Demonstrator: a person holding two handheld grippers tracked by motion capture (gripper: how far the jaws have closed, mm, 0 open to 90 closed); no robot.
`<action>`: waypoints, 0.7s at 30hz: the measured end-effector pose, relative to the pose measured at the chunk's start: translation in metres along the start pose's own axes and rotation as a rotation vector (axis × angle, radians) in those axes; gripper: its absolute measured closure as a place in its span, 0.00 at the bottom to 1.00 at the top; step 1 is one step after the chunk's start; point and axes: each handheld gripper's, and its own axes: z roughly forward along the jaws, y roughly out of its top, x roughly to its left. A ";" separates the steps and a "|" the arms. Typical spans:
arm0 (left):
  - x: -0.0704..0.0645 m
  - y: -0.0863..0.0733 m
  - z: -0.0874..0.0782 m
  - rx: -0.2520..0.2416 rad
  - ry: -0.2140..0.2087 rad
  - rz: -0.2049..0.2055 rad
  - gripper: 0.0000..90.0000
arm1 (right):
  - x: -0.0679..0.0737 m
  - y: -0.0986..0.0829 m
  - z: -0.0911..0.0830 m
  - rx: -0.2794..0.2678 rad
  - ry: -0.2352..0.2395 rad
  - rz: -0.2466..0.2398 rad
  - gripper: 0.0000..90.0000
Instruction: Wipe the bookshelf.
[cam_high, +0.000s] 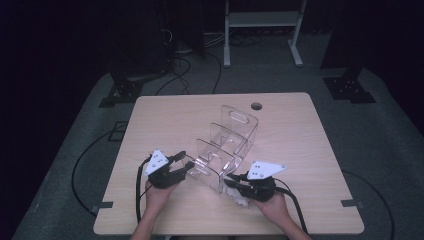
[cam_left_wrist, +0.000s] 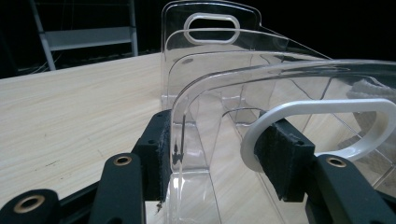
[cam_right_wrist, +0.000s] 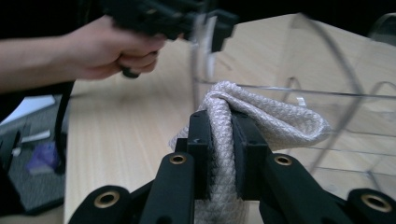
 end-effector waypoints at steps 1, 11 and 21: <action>0.000 0.000 0.000 -0.001 -0.003 -0.004 0.53 | -0.001 0.001 0.000 0.007 -0.005 -0.013 0.87; -0.001 0.000 0.000 -0.005 -0.069 -0.027 0.56 | -0.029 -0.001 -0.007 -0.004 -0.072 0.052 0.87; 0.000 0.002 0.008 0.006 -0.083 -0.032 0.47 | -0.028 -0.005 -0.010 0.013 -0.056 0.060 0.87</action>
